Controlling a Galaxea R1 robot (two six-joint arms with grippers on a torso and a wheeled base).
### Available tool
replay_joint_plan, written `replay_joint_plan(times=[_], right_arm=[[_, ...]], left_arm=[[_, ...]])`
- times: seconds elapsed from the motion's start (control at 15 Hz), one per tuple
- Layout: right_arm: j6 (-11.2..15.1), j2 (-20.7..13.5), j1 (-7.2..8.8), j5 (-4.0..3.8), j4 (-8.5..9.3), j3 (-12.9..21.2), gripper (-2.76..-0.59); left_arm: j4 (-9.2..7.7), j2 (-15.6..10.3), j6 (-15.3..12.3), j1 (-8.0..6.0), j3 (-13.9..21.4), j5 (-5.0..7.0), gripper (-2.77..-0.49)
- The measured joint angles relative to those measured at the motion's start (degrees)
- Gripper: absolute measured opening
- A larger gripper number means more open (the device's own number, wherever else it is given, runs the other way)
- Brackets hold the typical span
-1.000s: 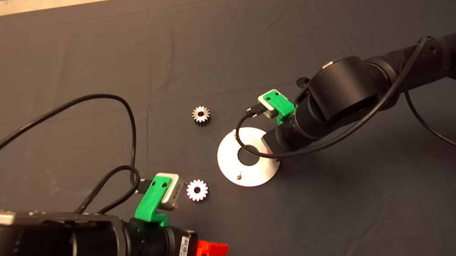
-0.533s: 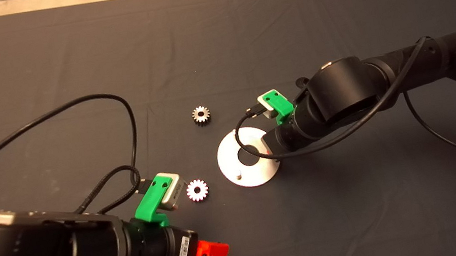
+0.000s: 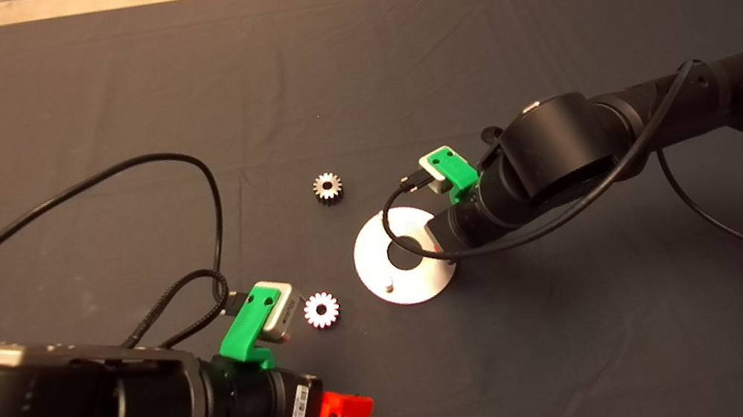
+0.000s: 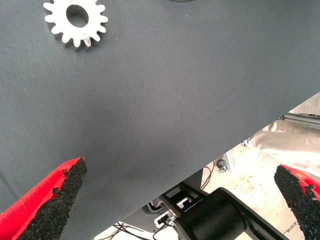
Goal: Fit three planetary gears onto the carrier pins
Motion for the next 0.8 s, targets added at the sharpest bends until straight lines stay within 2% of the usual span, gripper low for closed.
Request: replay_joint_plan(times=[0.6,0.8], right_arm=[[0.0,0.0,-0.08,0.00,-0.08,0.0,-2.41],[0.0,-0.3,-0.61,0.30,-0.05,-0.4,-2.41]], left_arm=[[0.00,0.0,0.0,0.01,0.0,-0.01,-0.51],[0.00,0.0,0.0,0.01,0.0,-0.02,-0.51]])
